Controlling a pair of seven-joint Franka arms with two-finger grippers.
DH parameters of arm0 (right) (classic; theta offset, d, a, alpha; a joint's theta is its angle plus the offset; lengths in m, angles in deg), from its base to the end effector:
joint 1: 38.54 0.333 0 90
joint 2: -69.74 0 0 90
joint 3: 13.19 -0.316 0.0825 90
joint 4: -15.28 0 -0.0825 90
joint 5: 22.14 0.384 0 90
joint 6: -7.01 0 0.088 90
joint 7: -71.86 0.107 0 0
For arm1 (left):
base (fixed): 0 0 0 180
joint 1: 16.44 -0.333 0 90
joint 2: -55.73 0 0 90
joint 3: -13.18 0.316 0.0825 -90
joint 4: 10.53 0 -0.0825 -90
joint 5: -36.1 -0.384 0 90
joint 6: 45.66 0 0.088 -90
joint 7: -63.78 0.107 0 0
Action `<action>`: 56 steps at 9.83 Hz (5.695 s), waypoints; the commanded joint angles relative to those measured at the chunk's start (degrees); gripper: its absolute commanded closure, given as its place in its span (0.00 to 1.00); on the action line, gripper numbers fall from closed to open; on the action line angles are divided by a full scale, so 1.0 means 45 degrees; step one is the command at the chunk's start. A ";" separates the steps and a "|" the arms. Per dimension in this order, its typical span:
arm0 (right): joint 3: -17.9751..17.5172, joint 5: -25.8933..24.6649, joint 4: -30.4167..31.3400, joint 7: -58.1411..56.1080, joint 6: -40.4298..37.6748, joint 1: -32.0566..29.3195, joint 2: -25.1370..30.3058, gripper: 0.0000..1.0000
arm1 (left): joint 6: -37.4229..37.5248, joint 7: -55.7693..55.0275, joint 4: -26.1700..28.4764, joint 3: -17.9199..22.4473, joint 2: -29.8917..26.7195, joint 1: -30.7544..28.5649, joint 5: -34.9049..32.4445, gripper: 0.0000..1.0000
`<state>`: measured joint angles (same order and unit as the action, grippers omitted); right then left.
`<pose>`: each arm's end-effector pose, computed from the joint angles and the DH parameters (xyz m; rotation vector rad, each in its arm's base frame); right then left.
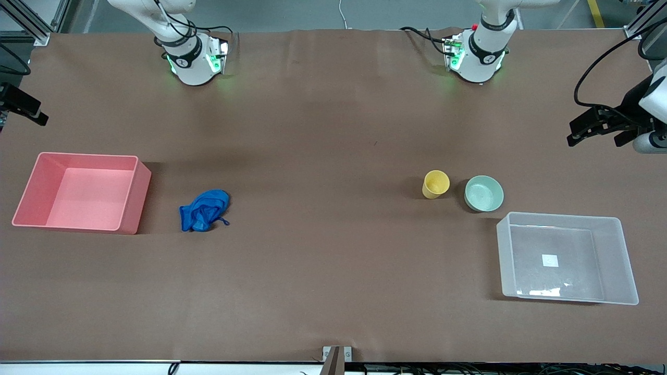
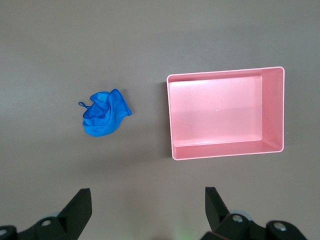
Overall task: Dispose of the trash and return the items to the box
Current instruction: 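Reach the right gripper toward the blue cloth while the left gripper reaches the bowl, then grasp the blue cloth with the right gripper while the left gripper grasps the bowl, then lift the cloth with the right gripper while the left gripper carries the bowl, then drop the cloth into the pink bin while the left gripper releases the bowl, then move the left gripper to the yellow cup while the right gripper withdraws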
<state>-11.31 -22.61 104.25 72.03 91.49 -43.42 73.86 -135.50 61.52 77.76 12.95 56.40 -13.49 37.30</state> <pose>0.5181 -0.0631 0.6632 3.1303 -0.1906 -0.0107 0.5573 -0.0332 0.6319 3.1197 -0.0254 0.0224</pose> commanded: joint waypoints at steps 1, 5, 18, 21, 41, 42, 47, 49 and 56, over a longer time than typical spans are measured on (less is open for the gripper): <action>-0.0027 0.0027 -0.0220 -0.0116 -0.0198 -0.0047 -0.0076 0.00 | 0.0200 -0.0124 0.0205 0.0032 0.0025 0.0065 -0.0266 0.01; -0.0027 0.0027 -0.0220 -0.0116 -0.0198 -0.0047 -0.0076 0.00 | 0.0297 -0.0066 0.0281 0.0032 0.0083 0.0026 -0.0266 0.00; -0.2352 -0.0363 0.3603 0.2167 0.8796 0.0653 -0.6323 0.00 | -1.2077 -0.0123 0.8622 0.0110 0.4120 -0.0091 -0.0285 0.01; -0.2371 -0.0811 0.6120 0.2248 1.2718 0.0773 -0.6637 0.00 | -1.4461 -0.0261 0.9634 0.0110 0.4985 -0.0110 -0.0285 0.47; -0.2241 -0.0637 -0.1847 0.1384 0.0331 -0.0222 -0.6327 1.00 | -0.9370 0.2354 -0.0773 0.1867 0.9419 -0.0833 0.1492 0.97; -0.1345 -0.0695 -0.2730 -0.0256 -0.0966 -0.0223 -0.6172 1.00 | -0.9370 0.2588 -0.0328 0.1868 0.9400 -0.0833 0.1511 0.96; 0.2782 -0.1145 0.0255 -0.6498 0.3692 -0.0418 -0.5955 0.99 | -0.9547 0.2923 0.0751 0.1926 0.8702 -0.0872 0.1356 0.21; 0.2824 -0.0912 0.2718 -0.6893 0.6722 -0.0769 -0.5955 0.99 | -0.7915 0.2903 0.0693 0.1926 0.7104 -0.0853 0.1278 0.10; 0.2785 0.0496 0.5056 -0.6757 0.9397 -0.0263 -0.6115 0.00 | -0.5952 0.0997 0.5314 -0.0879 0.1435 -0.0599 0.0227 0.08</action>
<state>1.22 -21.80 126.87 41.81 136.02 -45.56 43.75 -159.96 69.05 92.89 12.13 66.95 -16.12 40.87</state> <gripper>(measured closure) 0.441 0.075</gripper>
